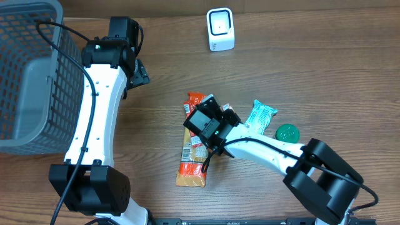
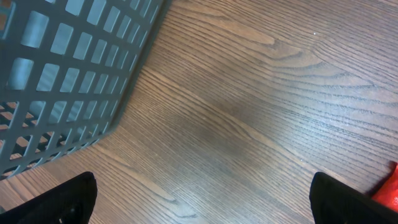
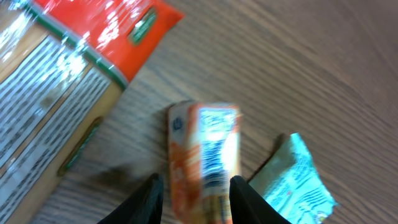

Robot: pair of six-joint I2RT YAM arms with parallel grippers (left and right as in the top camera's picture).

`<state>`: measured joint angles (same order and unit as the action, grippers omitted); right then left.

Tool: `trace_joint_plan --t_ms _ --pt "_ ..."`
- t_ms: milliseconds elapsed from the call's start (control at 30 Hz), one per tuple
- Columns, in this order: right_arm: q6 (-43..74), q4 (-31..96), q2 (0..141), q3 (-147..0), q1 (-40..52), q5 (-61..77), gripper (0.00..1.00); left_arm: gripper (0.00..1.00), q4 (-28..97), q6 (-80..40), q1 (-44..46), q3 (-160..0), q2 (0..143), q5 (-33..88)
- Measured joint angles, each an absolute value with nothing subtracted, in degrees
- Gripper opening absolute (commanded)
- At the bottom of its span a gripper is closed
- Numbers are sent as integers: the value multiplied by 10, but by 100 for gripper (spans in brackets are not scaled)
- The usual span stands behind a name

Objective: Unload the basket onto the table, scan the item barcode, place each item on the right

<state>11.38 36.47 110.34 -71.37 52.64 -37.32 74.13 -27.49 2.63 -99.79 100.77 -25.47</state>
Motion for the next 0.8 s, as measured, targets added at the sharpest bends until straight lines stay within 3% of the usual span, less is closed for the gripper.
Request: trace_joint_plan --t_ms 200,367,600,800 --pt "117 360 1095 -714 522 -370 46 100 741 -275 26 -998 1008 -255" --pt "121 369 1093 -719 519 -335 61 100 741 -275 26 -998 1008 -255" --pt "119 389 1085 -745 486 -283 70 100 741 -275 26 -998 1008 -255" --pt "120 401 1083 -745 439 -213 71 100 741 -275 26 -998 1008 -255"
